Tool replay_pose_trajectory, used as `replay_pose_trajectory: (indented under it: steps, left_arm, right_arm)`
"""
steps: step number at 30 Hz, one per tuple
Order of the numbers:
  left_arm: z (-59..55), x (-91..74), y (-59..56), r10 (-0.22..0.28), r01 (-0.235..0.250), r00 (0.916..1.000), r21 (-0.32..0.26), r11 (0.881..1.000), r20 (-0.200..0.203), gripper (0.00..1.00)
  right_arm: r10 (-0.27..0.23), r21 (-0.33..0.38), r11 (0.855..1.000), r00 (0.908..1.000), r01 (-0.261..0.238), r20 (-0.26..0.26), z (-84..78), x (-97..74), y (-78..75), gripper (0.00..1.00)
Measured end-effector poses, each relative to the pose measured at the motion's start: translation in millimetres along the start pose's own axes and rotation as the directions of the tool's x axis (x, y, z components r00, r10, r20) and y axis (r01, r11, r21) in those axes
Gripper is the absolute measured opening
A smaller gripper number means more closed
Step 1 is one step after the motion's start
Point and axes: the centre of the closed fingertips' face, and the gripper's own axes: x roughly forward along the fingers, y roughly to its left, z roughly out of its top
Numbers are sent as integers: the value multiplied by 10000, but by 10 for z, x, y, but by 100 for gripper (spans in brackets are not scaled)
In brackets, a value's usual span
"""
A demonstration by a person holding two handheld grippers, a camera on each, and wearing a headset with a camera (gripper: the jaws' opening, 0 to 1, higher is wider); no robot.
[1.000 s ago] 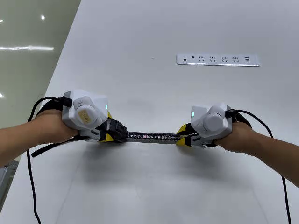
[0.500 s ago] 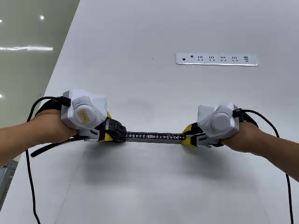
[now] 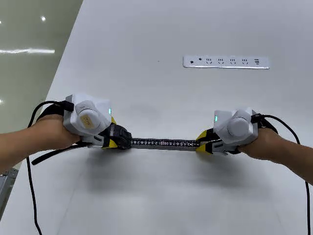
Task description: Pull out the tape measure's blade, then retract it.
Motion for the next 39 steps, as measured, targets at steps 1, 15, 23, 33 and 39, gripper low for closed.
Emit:
replay_pose_trajectory:
  steps: [1, 15, 23, 33, 39]
  left_arm:
    - [-1, 0, 0, -3, 3, 10000, 3, 10000, 0, 31]
    - [-4, -3, -5, -21, 21, 10000, -20, 10000, 1, 30]
    - [-5, -2, -12, -45, 45, 10000, 12, 10000, 0, 30]
    - [-8, -3, -15, -53, 53, 10000, 5, 10000, -1, 30]
    - [-10, 2, -10, -58, 58, 10000, 32, 10000, 6, 30]
  right_arm:
    - [-15, 23, 10000, 10000, 15, -12, -12, -2, -5, 10]
    - [-108, 66, 9999, 9999, 109, -115, -122, -90, -26, 10]
    - [-180, 128, 9998, 9997, 182, -167, -183, -147, -35, 10]
    - [-303, 321, 9990, 9993, 309, -214, -282, -228, -63, 10]
    - [-325, 418, 9986, 9991, 335, -259, -305, -287, -46, 10]
